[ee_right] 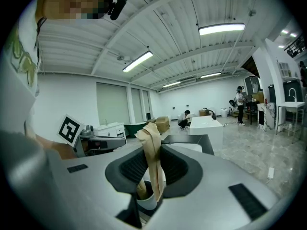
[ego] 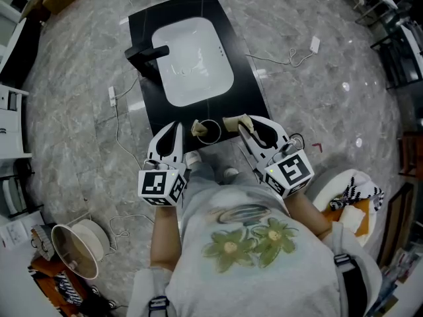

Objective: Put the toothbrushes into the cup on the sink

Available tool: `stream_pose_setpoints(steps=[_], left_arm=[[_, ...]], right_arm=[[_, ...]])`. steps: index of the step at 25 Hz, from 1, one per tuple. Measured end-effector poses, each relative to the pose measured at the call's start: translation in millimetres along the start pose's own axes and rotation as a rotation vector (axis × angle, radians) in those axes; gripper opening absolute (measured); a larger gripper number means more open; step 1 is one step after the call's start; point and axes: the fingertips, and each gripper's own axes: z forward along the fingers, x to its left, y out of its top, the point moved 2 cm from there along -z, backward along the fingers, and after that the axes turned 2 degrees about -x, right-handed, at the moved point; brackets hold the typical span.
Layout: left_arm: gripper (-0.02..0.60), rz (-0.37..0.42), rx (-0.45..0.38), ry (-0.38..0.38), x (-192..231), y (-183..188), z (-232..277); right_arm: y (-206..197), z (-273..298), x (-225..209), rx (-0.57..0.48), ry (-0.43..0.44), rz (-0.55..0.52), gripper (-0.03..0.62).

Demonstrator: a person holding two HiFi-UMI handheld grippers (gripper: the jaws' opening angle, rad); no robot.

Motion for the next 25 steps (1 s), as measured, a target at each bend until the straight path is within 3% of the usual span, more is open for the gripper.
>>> stream_pose_setpoints(steps=[25], left_arm=[[0.018,0.000,0.023,0.000,11,-3,-2]], right_arm=[[14,18,23,-0.023,0.085,0.004,0.091]])
